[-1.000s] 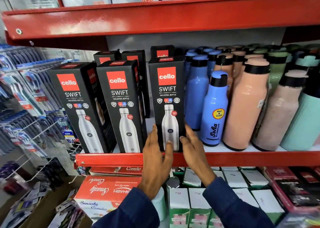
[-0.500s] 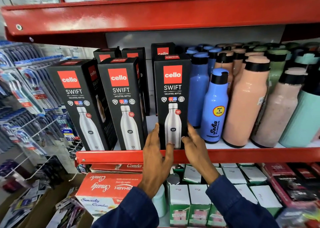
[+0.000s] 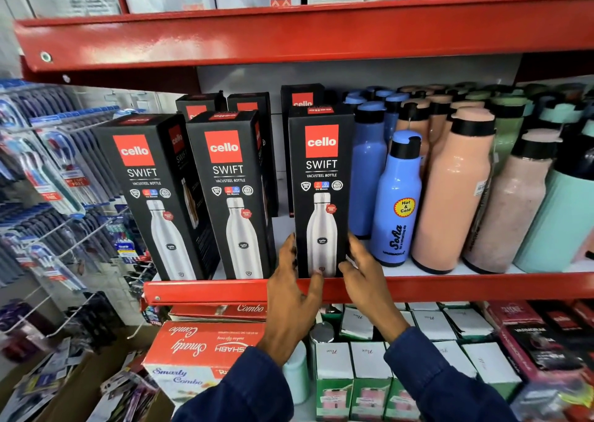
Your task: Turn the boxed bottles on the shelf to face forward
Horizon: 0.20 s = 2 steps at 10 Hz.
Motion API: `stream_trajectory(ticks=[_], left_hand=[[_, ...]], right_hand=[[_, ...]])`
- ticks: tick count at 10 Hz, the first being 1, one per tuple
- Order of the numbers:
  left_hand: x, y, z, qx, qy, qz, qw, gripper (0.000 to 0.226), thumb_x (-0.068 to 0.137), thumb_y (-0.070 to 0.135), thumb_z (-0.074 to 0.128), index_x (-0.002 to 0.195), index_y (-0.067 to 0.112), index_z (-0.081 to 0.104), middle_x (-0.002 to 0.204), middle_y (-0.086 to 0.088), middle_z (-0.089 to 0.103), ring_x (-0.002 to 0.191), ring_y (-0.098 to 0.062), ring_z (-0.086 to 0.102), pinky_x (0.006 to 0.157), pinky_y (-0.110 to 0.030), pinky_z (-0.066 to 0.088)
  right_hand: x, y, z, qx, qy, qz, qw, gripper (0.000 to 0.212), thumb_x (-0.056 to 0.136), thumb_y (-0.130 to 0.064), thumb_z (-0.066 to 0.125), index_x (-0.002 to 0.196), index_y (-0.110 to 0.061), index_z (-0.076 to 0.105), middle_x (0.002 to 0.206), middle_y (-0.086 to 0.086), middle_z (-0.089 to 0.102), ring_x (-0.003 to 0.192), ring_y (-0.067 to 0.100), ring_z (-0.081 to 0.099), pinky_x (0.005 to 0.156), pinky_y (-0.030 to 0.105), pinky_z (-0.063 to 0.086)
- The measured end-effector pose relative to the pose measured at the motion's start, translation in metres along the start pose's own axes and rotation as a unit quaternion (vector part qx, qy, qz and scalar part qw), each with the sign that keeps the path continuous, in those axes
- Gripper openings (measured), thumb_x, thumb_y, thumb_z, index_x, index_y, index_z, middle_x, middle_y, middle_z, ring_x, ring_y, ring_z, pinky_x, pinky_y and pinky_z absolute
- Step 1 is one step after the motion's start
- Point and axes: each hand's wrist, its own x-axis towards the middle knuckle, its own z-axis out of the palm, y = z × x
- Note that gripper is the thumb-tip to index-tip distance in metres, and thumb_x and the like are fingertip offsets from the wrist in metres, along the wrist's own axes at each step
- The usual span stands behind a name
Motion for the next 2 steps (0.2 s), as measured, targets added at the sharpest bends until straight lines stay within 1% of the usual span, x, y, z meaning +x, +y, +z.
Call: stream_trajectory(ticks=[1,2], left_hand=[[-0.0012,-0.0004,-0.0032,-0.001,-0.006,-0.003,1.000,0.074,0.093,0.021,0.066,0.157,0.020,0.027,0.135,0.016,0.046,0.124,0.002,0.048,0.102,-0.008,0.036],[-0.0023,0.0078,-0.0108,-0.004,0.015,0.010,1.000,0.076,0.093,0.026,0.065,0.158,0.021,0.026,0.142,0.015,0.045,0.131,0.002,0.043,0.110,-0.011,0.035]], right_hand=[[0.0004,-0.0004,-0.0005,-0.001,-0.007,-0.004,1.000,0.069,0.086,0.000,0.047,0.147,-0.030,0.034,0.117,-0.032,0.055,0.107,0.003,0.061,0.082,0.006,0.045],[-0.0037,-0.0084,-0.0043,0.023,0.025,-0.021,0.999,0.064,0.089,0.002,0.048,0.146,-0.024,0.038,0.140,-0.010,0.052,0.122,0.000,0.052,0.096,0.013,0.041]])
